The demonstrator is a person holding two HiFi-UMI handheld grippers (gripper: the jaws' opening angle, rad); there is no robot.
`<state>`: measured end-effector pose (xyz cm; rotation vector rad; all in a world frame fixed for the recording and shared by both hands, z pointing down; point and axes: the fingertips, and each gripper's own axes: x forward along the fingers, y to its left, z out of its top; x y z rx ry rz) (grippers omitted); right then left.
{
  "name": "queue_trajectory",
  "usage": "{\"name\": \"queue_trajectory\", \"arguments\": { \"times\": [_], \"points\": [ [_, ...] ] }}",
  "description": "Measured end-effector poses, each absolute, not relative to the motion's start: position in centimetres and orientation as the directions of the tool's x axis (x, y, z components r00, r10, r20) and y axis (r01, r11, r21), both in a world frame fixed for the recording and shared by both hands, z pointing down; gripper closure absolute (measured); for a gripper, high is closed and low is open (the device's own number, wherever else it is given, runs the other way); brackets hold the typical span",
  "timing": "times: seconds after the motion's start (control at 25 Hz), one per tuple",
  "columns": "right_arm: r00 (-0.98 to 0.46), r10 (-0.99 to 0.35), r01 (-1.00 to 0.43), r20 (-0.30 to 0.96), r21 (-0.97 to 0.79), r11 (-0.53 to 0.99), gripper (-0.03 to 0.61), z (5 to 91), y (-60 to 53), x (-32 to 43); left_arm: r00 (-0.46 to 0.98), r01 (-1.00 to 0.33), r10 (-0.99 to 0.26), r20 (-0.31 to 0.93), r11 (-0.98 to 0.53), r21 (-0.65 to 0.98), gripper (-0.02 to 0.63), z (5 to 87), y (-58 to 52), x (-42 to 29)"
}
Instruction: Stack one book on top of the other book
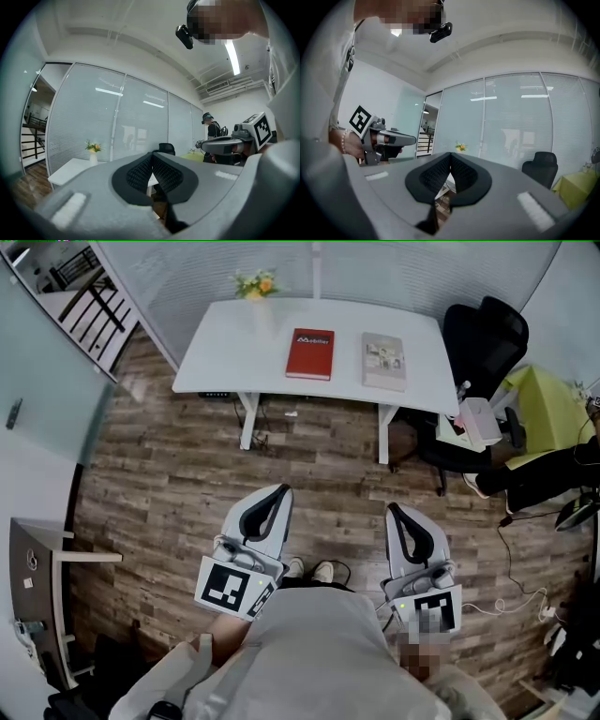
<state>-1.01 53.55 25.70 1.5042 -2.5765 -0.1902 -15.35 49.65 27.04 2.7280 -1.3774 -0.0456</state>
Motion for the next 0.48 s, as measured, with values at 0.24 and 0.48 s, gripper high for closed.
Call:
{"name": "queue_trajectory", "arguments": {
  "times": [0.24, 0.48],
  "points": [
    [-0.491, -0.866, -0.848, 0.089, 0.179, 0.499, 0.574, 27.0, 53.8, 1.5, 0.6, -0.798, -0.799, 0.037, -0.593, 0.11, 0.611, 28.6, 50.2, -12.8],
    [-0.501, -0.86, -0.845, 0.099, 0.157, 0.51, 0.572, 27.8, 52.9, 2.2, 0.601, -0.797, -0.798, 0.044, -0.595, 0.109, 0.611, 28.9, 49.1, -11.6]
  ]
}}
